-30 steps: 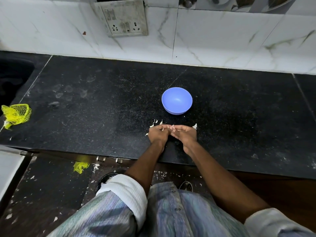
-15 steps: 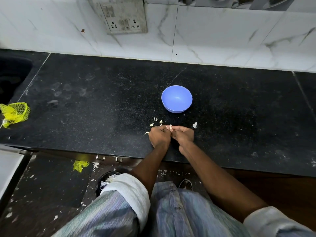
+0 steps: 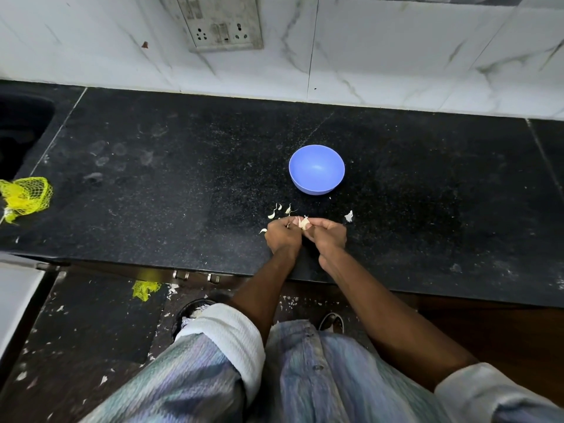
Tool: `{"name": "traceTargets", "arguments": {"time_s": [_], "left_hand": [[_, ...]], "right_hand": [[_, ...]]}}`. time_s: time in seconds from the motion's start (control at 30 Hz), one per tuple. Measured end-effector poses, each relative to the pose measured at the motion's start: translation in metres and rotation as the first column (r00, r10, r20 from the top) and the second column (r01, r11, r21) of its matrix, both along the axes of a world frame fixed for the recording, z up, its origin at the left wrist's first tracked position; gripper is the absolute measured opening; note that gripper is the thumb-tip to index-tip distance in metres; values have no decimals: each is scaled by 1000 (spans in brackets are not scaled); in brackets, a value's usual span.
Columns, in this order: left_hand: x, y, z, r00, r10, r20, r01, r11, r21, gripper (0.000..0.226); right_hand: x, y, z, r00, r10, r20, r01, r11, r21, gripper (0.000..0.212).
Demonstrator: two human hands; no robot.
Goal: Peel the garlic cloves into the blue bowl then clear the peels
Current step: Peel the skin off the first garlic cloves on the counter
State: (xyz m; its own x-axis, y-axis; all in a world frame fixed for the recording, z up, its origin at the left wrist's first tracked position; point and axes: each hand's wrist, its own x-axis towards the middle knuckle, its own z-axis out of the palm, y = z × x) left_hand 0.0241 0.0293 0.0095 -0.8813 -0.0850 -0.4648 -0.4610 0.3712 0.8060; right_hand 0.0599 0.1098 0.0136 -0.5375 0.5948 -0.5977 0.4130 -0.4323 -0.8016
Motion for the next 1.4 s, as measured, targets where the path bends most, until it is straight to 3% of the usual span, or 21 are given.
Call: {"name": "traceTargets", "arguments": {"time_s": [0.17, 0.33, 0.47, 0.77, 0.97, 1.13, 1.27, 1.4], "left_hand": [[-5, -1, -17, 991, -19, 132, -20, 958, 287, 34], [-3, -3, -5, 984, -16, 179, -70, 884, 462, 12], [-4, -4, -7, 989, -45, 142, -18, 910, 413, 20], [-10, -2, -10, 998, 58, 37, -65, 971, 230, 12], [-19, -8, -16, 997, 3, 83, -31, 940, 339, 22], [-34, -13, -12, 996, -20, 91, -17, 919, 393, 35], [-39, -16, -9, 989, -73, 132, 9, 900, 435, 16], [-40, -19, -10, 983, -133, 128, 58, 879, 474, 11]], "right_hand": [[-2, 8, 0, 998, 64, -11, -64, 998, 1, 18], [0, 15, 0, 997, 81, -6, -81, 996, -41, 17], [-2, 16, 0, 996, 92, -6, -92, 995, -31, 13], [-12, 7, -1, 1000, -1, 1, 1, 999, -52, 11], [-14, 10, 0, 997, -15, -73, 4, 988, -155, 11], [-18, 7, -1, 993, 27, -114, -42, 990, -136, 20], [-20, 5, 1, 988, 96, -120, -112, 984, -136, 17], [-20, 7, 2, 985, 125, -120, -148, 968, -202, 21]]}}
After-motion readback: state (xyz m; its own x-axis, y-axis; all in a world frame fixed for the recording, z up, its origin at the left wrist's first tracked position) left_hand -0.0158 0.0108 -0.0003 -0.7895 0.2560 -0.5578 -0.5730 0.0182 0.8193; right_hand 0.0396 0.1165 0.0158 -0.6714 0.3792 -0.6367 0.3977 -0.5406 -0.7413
